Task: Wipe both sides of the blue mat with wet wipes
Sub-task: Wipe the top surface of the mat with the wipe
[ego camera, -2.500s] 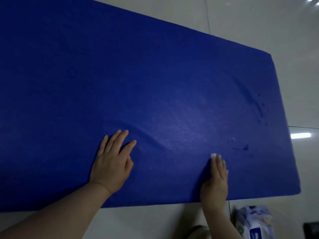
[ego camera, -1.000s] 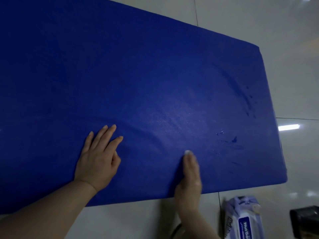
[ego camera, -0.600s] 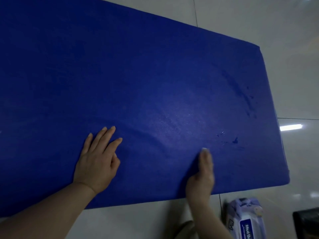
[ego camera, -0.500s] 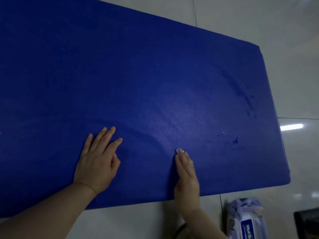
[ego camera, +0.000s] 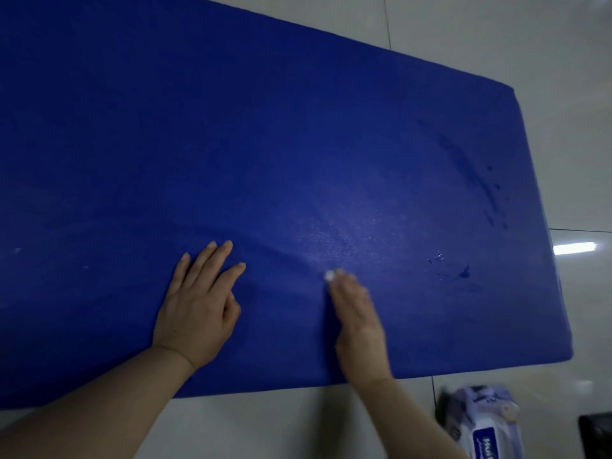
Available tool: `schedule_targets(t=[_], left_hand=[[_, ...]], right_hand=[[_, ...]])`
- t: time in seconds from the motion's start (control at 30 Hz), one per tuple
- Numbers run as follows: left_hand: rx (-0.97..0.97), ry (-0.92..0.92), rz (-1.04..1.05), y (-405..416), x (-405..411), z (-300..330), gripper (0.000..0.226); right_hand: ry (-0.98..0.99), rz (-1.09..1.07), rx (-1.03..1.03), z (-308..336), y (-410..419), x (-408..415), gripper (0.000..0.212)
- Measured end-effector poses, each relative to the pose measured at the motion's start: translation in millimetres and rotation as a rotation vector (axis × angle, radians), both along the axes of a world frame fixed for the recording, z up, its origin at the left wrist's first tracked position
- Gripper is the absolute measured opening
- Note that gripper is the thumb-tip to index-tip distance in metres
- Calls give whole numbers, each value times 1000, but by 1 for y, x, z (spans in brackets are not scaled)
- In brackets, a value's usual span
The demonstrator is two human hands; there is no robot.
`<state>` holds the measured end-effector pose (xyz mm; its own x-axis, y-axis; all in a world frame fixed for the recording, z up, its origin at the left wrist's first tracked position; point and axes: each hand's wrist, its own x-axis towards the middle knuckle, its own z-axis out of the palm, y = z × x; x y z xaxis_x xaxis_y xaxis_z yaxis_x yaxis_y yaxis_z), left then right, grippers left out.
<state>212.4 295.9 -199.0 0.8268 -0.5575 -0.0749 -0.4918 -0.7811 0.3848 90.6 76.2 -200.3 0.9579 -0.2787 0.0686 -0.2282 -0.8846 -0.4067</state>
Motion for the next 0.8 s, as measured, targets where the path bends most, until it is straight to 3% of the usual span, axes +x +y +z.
schedule_targets(t=[0.13,0.17,0.23,0.4,0.47,0.5,0.6,0.63,0.7,0.8], left_hand=[[-5,-2,5,0,0,-1,49],[-1,0,6,0,0,-2,49],[8,2,4,0,0,-1,50],[32,42,-19,3,2,4,52],[33,53,-23,3,2,5,52],[31,51,-24,4,2,5,52],[22,37,-19,3,3,1,51],[15,31,-20,3,3,0,50],[1,29,-25,3,3,-1,49],[-14,27,-27,4,4,1,48]], right_hand=[[67,-786,100,12,-79,-15,78],[63,-859,99,11,-74,-8,78],[1,-738,123,11,-33,17,75],[14,23,40,0,63,23,66],[26,14,36,0,30,6,73],[22,-122,33,3,7,-4,78],[73,-814,143,21,-56,-27,87],[99,-949,155,23,-60,-30,86],[69,-853,127,21,-33,-22,81],[32,-299,54,1,33,-22,73]])
